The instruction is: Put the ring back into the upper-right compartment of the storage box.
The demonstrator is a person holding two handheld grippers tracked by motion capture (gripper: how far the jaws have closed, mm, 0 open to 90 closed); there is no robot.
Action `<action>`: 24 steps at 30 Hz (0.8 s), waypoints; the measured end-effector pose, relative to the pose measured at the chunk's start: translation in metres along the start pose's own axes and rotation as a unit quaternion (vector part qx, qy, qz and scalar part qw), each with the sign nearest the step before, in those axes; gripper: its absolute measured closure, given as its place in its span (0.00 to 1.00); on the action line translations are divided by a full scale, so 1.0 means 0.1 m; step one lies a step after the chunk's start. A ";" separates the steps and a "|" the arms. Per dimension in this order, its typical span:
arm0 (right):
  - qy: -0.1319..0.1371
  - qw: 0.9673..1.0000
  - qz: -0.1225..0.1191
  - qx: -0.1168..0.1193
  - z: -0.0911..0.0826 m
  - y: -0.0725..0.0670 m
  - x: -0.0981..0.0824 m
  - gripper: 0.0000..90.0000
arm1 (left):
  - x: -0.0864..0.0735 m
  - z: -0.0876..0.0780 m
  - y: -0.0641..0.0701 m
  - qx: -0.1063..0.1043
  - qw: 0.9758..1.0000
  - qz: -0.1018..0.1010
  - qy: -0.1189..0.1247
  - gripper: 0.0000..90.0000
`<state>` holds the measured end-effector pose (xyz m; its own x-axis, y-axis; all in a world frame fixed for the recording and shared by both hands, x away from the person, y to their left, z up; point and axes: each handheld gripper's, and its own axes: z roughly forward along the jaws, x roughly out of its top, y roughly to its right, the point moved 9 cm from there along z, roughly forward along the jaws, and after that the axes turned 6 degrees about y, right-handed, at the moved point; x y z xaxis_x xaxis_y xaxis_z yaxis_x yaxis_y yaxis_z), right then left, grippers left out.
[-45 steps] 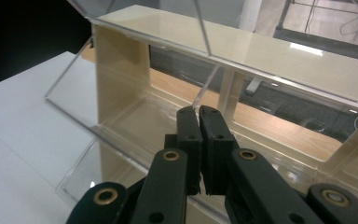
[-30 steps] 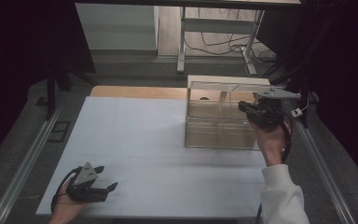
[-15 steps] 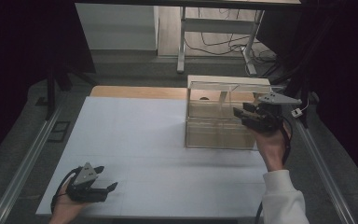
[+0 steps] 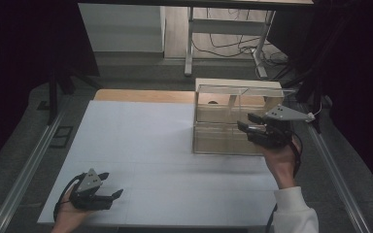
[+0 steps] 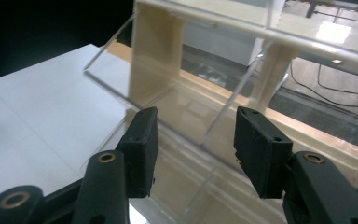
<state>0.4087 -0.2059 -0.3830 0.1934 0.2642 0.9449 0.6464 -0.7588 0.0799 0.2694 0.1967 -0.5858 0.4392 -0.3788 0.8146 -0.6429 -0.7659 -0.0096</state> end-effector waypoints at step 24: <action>-0.029 0.998 -0.033 0.044 -0.15 -0.45 -0.77 0.47 | 0.02 0.00 -0.03 0.000 1.000 -0.008 0.006 0.23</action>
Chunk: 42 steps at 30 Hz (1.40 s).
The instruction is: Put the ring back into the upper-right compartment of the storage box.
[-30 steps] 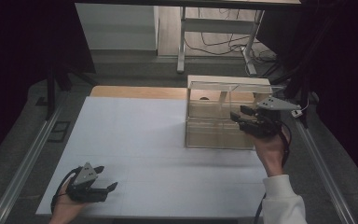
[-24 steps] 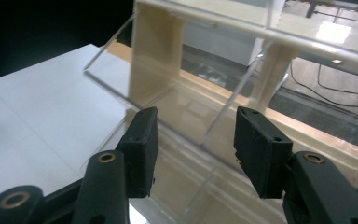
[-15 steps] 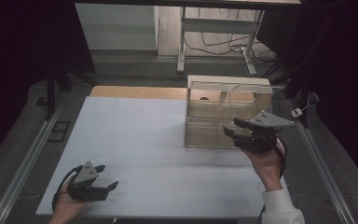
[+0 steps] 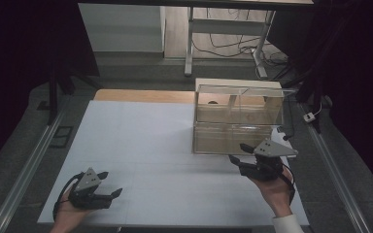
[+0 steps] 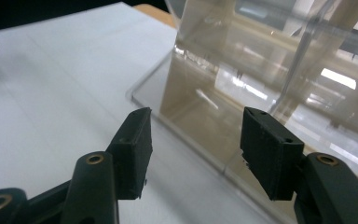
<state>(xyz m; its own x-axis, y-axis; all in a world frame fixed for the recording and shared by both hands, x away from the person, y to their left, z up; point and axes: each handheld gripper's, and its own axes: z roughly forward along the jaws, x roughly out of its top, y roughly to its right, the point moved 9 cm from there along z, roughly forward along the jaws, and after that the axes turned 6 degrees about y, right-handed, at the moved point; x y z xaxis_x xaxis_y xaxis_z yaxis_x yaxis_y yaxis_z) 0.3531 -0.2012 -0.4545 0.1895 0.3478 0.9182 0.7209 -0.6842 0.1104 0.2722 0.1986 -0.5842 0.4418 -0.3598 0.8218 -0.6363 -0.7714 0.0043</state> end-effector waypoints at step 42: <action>-0.048 0.999 0.017 0.008 -0.03 -0.01 -1.07 0.43 | -0.01 -0.01 0.00 -0.007 1.000 0.006 0.002 0.23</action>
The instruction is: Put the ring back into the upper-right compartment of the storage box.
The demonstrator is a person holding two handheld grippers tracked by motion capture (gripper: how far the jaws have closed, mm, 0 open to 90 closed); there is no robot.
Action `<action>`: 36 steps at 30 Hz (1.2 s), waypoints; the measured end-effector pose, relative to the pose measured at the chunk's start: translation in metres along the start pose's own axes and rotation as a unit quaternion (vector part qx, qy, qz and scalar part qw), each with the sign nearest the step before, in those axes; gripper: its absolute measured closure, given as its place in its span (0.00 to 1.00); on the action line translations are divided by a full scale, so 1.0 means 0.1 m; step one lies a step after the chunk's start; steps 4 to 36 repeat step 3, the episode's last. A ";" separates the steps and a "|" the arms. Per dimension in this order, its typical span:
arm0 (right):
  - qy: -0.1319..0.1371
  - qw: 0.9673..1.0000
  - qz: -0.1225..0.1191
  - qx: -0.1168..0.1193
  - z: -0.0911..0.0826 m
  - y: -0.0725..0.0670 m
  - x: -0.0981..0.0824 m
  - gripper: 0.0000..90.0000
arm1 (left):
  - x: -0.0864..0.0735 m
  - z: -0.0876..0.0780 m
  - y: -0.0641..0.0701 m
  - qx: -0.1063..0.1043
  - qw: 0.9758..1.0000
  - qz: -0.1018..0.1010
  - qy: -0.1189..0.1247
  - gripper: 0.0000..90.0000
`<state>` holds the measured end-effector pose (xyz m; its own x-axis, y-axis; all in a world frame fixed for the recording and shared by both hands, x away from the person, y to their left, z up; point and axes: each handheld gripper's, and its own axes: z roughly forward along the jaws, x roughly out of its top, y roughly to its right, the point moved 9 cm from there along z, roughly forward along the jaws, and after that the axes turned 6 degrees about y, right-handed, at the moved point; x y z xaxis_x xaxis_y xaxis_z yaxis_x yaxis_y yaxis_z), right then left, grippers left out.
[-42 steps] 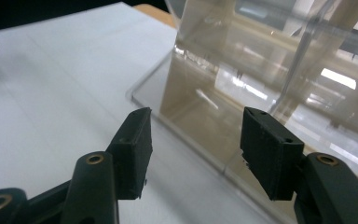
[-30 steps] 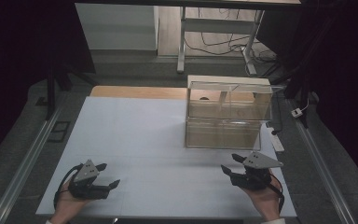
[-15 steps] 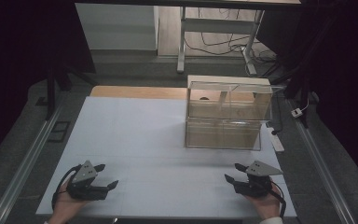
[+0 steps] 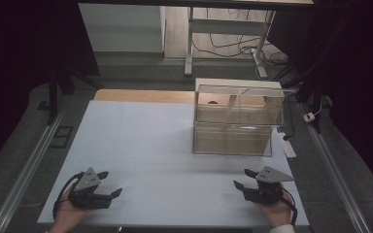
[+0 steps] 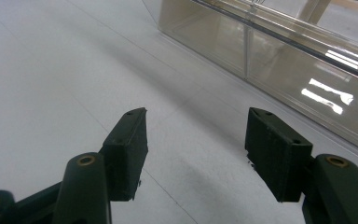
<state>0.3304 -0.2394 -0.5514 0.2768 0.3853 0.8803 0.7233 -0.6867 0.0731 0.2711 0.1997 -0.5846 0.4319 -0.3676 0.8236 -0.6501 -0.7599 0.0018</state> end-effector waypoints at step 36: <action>0.003 1.000 0.001 -0.001 0.00 0.00 0.01 0.42 | 0.00 0.00 0.00 0.000 1.000 0.000 0.000 0.23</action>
